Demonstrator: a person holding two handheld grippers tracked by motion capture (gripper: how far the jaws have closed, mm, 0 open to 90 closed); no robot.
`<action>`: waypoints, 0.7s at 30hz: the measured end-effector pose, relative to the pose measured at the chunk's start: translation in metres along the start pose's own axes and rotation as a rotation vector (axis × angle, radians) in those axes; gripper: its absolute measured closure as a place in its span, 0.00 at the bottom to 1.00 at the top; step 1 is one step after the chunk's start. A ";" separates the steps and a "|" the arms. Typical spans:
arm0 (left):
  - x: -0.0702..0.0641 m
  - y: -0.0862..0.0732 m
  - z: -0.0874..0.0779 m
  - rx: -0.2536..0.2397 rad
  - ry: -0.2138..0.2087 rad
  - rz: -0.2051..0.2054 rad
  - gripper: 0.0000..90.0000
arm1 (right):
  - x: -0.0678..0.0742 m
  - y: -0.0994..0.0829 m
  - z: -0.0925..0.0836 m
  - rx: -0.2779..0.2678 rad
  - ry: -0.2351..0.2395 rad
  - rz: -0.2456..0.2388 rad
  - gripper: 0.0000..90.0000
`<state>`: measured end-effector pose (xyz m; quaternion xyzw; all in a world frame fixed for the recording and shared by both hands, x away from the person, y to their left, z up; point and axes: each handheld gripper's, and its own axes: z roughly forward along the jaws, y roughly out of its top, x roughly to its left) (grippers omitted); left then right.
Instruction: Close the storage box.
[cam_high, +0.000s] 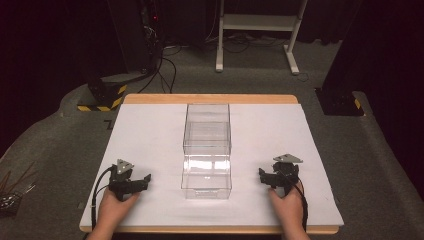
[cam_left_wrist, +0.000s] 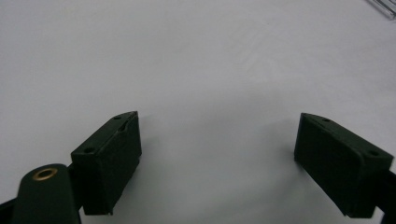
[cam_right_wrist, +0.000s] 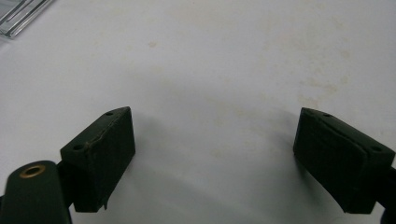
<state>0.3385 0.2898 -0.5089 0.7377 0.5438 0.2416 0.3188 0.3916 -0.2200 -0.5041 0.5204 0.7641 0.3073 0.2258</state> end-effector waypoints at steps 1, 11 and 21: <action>0.000 0.000 0.000 0.000 0.001 0.001 0.17 | 0.000 0.000 0.000 0.000 0.000 0.000 0.14; 0.000 0.000 0.000 -0.001 0.003 0.000 0.17 | 0.000 0.000 0.000 0.000 -0.003 -0.004 0.14; -0.001 0.001 0.001 0.010 0.036 -0.008 0.10 | 0.000 0.000 0.000 0.001 -0.009 0.004 0.12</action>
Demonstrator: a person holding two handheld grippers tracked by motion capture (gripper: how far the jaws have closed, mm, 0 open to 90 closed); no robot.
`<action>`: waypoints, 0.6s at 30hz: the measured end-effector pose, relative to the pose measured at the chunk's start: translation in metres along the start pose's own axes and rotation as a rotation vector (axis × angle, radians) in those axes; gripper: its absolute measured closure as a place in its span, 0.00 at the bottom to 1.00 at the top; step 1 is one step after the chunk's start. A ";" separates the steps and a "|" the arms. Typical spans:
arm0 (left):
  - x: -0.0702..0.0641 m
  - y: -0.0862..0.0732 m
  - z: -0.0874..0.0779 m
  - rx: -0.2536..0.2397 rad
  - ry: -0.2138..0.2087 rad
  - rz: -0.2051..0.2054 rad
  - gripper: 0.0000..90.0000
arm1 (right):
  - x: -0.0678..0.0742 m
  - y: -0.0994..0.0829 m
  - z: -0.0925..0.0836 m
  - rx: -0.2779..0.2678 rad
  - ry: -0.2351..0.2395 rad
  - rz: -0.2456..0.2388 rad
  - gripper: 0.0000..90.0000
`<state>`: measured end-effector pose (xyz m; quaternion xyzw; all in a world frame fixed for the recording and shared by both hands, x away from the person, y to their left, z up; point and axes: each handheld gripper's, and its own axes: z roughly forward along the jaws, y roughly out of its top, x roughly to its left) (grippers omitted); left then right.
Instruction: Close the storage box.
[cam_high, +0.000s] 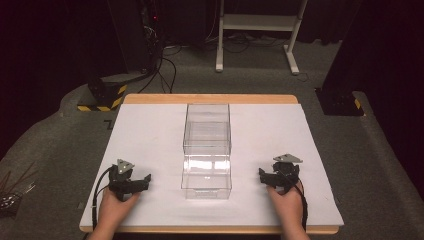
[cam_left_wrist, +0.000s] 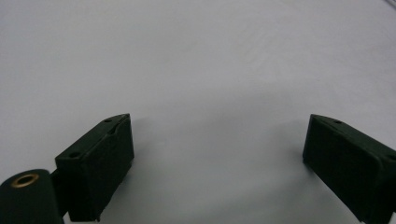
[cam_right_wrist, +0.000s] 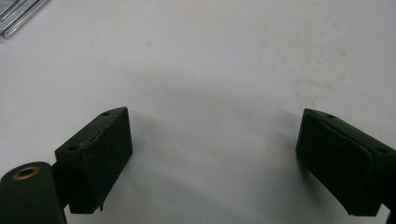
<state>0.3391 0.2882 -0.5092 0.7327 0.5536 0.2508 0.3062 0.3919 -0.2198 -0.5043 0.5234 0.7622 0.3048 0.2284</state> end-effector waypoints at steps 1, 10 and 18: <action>0.001 0.000 0.000 0.005 -0.006 0.000 0.10 | -0.001 0.000 0.000 -0.002 0.008 -0.004 0.12; 0.002 0.000 0.000 0.007 -0.008 -0.011 0.09 | 0.001 0.000 0.000 0.002 -0.004 -0.004 0.12; 0.002 0.000 0.000 0.009 -0.011 -0.010 0.09 | -0.003 0.001 -0.001 0.006 0.023 -0.005 0.11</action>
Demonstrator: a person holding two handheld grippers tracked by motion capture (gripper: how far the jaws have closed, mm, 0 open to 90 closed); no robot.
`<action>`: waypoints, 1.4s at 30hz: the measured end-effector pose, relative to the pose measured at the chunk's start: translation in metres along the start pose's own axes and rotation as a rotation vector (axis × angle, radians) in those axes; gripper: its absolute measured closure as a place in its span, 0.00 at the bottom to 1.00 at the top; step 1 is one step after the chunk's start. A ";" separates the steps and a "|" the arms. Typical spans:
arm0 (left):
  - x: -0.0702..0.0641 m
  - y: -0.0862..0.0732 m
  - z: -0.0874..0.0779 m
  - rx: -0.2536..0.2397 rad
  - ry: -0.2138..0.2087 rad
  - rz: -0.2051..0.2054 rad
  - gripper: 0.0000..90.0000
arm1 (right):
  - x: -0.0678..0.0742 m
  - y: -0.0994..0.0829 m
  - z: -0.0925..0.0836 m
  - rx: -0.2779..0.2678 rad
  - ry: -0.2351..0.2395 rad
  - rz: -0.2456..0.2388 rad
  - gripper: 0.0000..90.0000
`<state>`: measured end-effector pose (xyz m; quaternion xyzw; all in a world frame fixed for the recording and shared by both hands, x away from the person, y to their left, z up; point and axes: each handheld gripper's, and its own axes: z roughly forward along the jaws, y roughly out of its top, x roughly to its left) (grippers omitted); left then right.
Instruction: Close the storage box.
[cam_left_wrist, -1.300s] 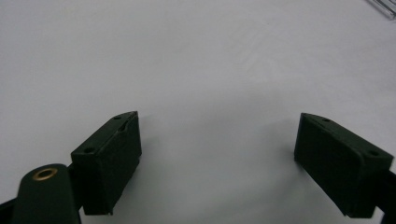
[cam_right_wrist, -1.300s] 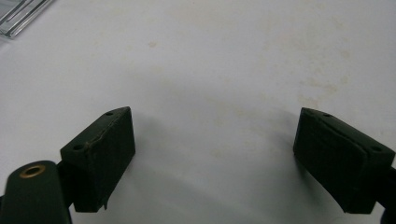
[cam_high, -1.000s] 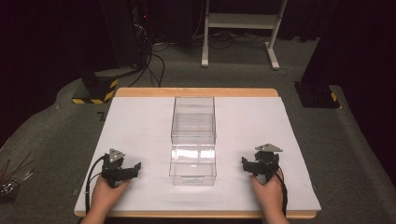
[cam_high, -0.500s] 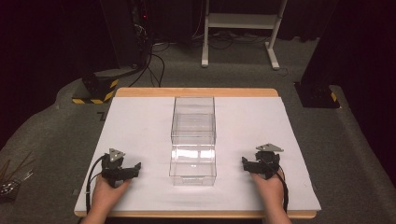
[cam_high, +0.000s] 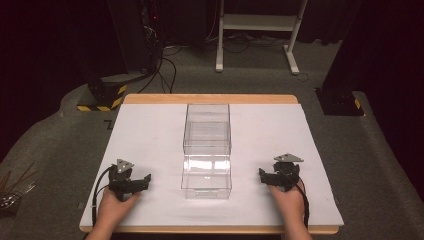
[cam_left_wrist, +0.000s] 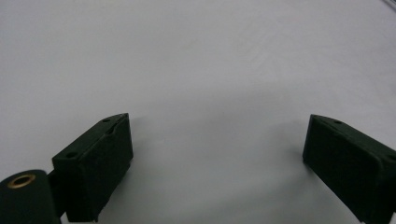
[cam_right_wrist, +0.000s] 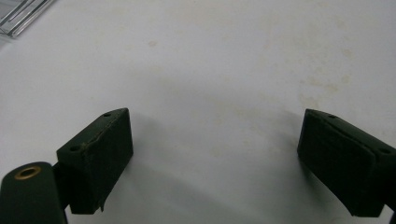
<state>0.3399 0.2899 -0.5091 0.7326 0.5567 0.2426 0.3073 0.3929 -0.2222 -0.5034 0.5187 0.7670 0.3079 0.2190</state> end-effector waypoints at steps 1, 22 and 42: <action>0.000 0.000 0.000 -0.002 0.001 -0.001 0.10 | 0.000 0.000 0.000 -0.003 -0.001 -0.001 0.11; 0.000 0.000 0.000 -0.002 -0.001 -0.001 0.10 | 0.018 0.006 -0.026 -0.117 0.063 -0.055 0.11; 0.000 0.000 0.000 -0.002 -0.001 -0.002 0.10 | 0.035 0.011 -0.045 -0.187 0.108 -0.087 0.12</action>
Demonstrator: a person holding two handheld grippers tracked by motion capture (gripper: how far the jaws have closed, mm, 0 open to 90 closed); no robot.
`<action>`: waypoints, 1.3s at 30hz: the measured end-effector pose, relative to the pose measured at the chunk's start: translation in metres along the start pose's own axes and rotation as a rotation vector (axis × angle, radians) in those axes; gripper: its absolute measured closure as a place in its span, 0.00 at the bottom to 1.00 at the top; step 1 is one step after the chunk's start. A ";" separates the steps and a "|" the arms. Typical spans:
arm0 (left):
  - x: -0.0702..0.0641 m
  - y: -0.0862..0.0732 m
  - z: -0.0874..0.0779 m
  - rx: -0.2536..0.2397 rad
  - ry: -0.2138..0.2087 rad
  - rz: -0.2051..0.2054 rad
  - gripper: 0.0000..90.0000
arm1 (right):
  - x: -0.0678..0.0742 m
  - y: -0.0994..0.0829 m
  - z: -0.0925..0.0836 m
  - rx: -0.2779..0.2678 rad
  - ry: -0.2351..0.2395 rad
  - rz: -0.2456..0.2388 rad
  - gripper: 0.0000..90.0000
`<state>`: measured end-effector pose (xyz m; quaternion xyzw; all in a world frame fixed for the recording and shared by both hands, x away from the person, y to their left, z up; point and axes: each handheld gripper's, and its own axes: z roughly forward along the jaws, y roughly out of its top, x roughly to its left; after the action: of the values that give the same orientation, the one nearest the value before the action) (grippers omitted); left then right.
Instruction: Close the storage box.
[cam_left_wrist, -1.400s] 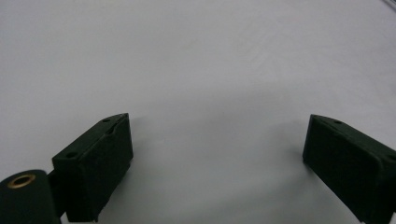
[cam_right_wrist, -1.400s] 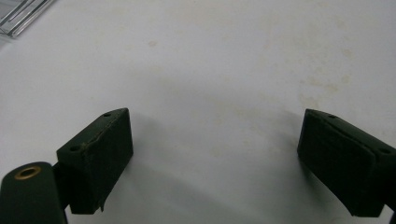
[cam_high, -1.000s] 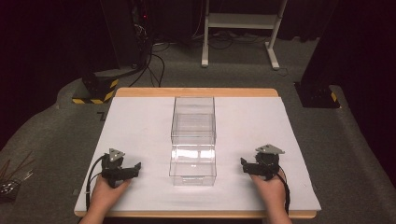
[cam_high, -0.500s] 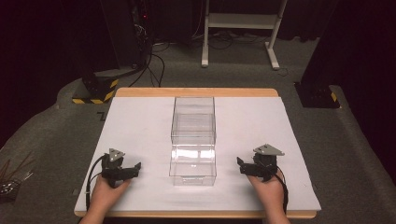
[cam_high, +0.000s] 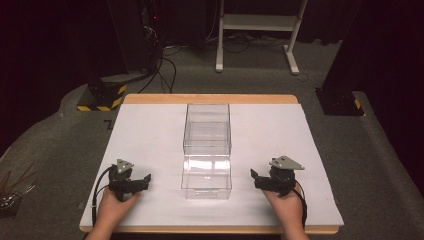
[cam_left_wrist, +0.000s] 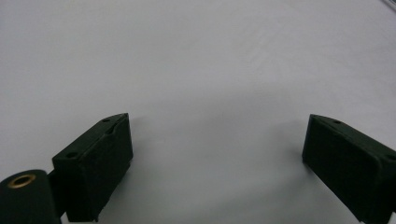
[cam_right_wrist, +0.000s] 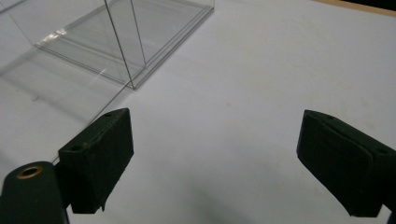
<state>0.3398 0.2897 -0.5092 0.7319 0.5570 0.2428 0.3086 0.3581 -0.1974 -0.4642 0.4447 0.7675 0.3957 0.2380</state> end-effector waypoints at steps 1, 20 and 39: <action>0.000 0.000 0.000 0.000 0.000 0.000 0.10 | 0.001 0.001 -0.001 -0.004 0.002 -0.006 0.12; 0.000 0.000 0.000 0.000 0.000 0.000 0.10 | 0.016 0.011 -0.016 -0.067 0.054 -0.020 0.14; 0.000 0.000 0.000 0.000 0.000 0.000 0.10 | 0.032 0.018 -0.028 -0.135 0.111 -0.037 0.14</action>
<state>0.3398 0.2897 -0.5092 0.7319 0.5569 0.2428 0.3086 0.3314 -0.1755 -0.4344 0.3909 0.7591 0.4662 0.2316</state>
